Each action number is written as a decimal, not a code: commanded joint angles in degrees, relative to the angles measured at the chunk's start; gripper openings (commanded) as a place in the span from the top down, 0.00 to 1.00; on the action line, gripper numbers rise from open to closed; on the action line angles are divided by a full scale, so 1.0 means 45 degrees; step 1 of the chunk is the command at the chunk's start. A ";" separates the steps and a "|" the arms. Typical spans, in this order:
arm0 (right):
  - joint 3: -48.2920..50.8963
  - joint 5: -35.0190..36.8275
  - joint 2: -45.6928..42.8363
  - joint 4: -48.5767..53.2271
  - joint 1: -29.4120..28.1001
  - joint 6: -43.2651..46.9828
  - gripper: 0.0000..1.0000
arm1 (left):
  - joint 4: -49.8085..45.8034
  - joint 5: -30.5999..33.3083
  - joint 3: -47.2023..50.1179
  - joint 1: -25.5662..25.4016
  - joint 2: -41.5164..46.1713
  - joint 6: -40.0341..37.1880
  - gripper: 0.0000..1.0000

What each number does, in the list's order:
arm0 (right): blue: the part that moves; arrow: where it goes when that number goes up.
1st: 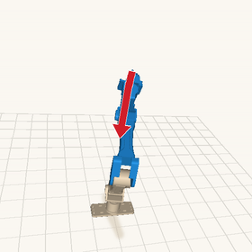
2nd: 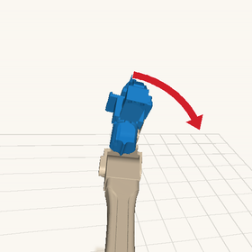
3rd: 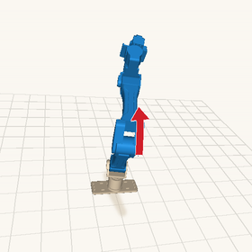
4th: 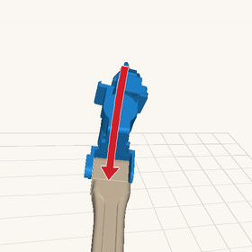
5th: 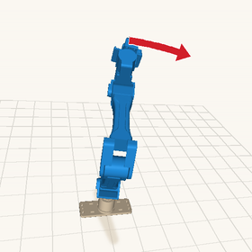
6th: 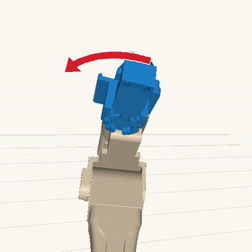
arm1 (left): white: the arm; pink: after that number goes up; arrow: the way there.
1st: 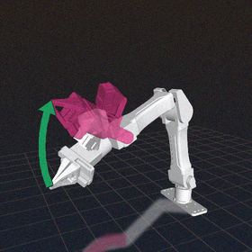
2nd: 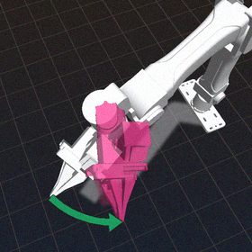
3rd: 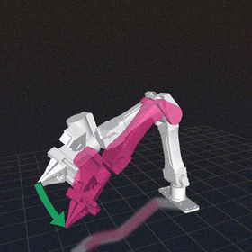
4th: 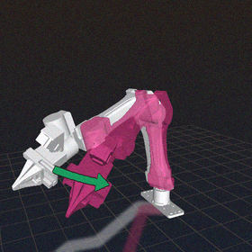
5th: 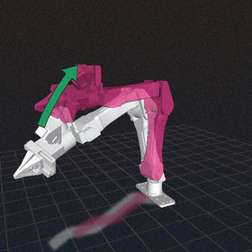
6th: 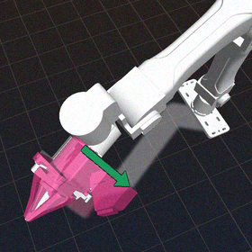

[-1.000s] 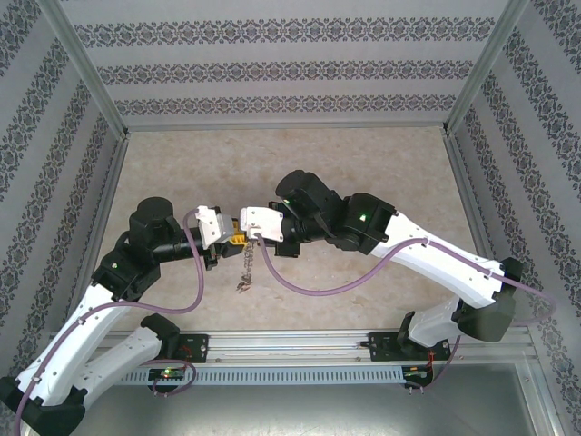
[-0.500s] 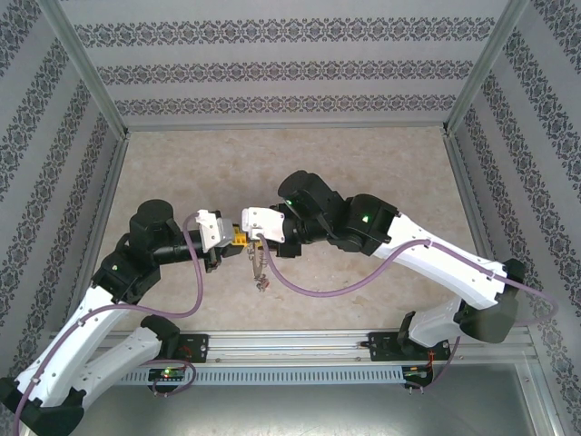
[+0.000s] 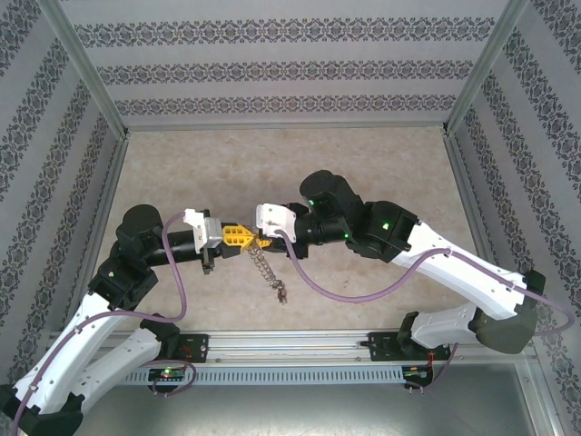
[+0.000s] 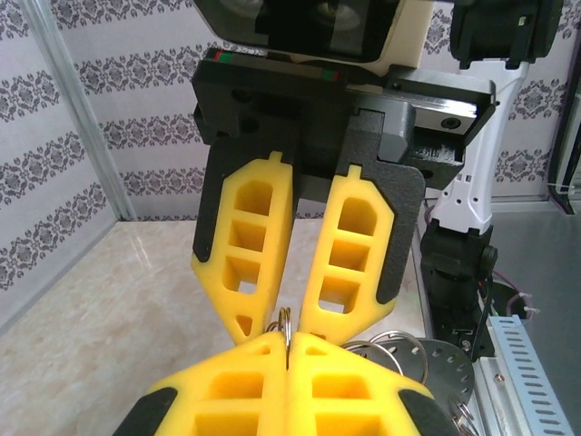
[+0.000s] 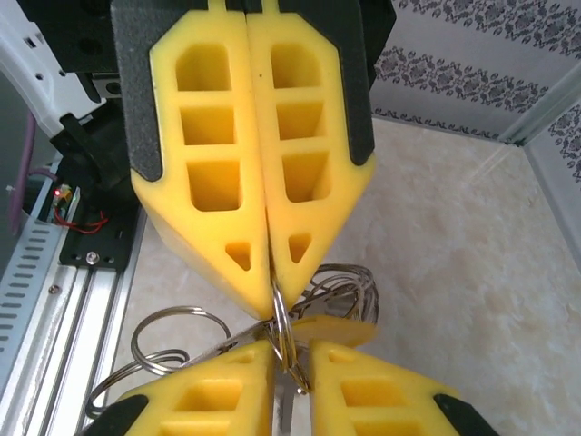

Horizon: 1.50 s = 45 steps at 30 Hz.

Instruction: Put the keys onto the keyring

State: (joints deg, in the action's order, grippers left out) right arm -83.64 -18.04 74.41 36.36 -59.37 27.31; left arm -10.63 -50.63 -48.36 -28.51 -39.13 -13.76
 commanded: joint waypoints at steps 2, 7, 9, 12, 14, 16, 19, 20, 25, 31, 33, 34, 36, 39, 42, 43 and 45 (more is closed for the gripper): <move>0.0299 -0.0717 -0.0326 -0.0737 0.0089 -0.0305 0.89 | 0.1361 -0.0567 0.0139 -0.0108 0.0161 0.0462 1.00; 0.0343 -0.0548 -0.0388 -0.0756 0.0128 -0.0291 1.00 | 0.0702 -0.0382 0.0021 -0.0111 0.0127 0.0037 1.00; 0.0310 -0.0326 -0.0435 -0.0702 0.0147 -0.0235 1.00 | -0.0299 -0.0046 -0.0290 -0.0116 -0.0002 -0.0598 1.00; 0.0050 0.0063 -0.0340 -0.0370 0.0147 -0.0075 1.00 | -0.2064 0.0558 -0.0845 -0.0119 -0.0274 -0.1768 0.89; -0.0380 0.0364 -0.0076 0.0227 0.0130 0.0130 1.00 | -0.3014 0.0896 -0.1170 -0.0109 -0.0470 -0.2451 0.83; -0.0777 0.0550 0.0202 0.0720 0.0089 0.0272 1.00 | -0.3651 0.1119 -0.1428 -0.0110 -0.0680 -0.2883 0.83; -0.1179 0.0671 0.0495 0.1119 -0.0006 0.0405 1.00 | -0.3943 0.1254 -0.1564 -0.0114 -0.0869 -0.3109 0.82; -0.1299 0.0746 0.0631 0.1256 -0.0044 0.0468 1.00 | -0.3880 0.1253 -0.1541 -0.0116 -0.0874 -0.3098 0.82; -0.1815 0.1106 0.1153 0.1934 -0.0222 0.0645 1.00 | -0.3464 0.1115 -0.1385 -0.0131 -0.0888 -0.2864 0.81; -0.2375 0.1587 0.1756 0.2716 -0.0375 0.0898 1.00 | -0.3453 0.1042 -0.1409 -0.0153 -0.1027 -0.2797 0.90; -0.2486 0.1532 0.1831 0.2759 -0.0399 0.0942 1.00 | -0.3458 0.1019 -0.1384 -0.0154 -0.1089 -0.2791 0.99; -0.2508 0.1511 0.1842 0.2760 -0.0399 0.0957 1.00 | -0.3455 0.1028 -0.1390 -0.0166 -0.1103 -0.2795 1.00; -0.2509 0.1508 0.1815 0.2756 -0.0398 0.0989 1.00 | -0.3382 0.1088 -0.1372 -0.0168 -0.1048 -0.2775 1.00; -0.2322 0.1529 0.1731 0.2709 -0.0394 0.0894 1.00 | -0.2581 0.0986 -0.1056 -0.0171 -0.0633 -0.2348 1.00; -0.1687 0.1442 0.1401 0.2327 -0.0343 0.0500 0.89 | -0.1521 0.0723 -0.0735 -0.0163 -0.0199 -0.1700 1.00; -0.1441 0.1433 0.1276 0.2174 -0.0307 0.0370 0.86 | -0.1261 0.0624 -0.0696 -0.0149 -0.0154 -0.1520 1.00; -0.1178 0.1436 0.1114 0.2116 -0.0280 0.0245 0.83 | -0.0909 0.0425 -0.0670 -0.0156 -0.0099 -0.1269 1.00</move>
State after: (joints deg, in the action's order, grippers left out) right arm -90.72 -11.81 81.28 46.96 -60.62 29.87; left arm -22.31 -46.00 -51.29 -28.62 -40.91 -22.79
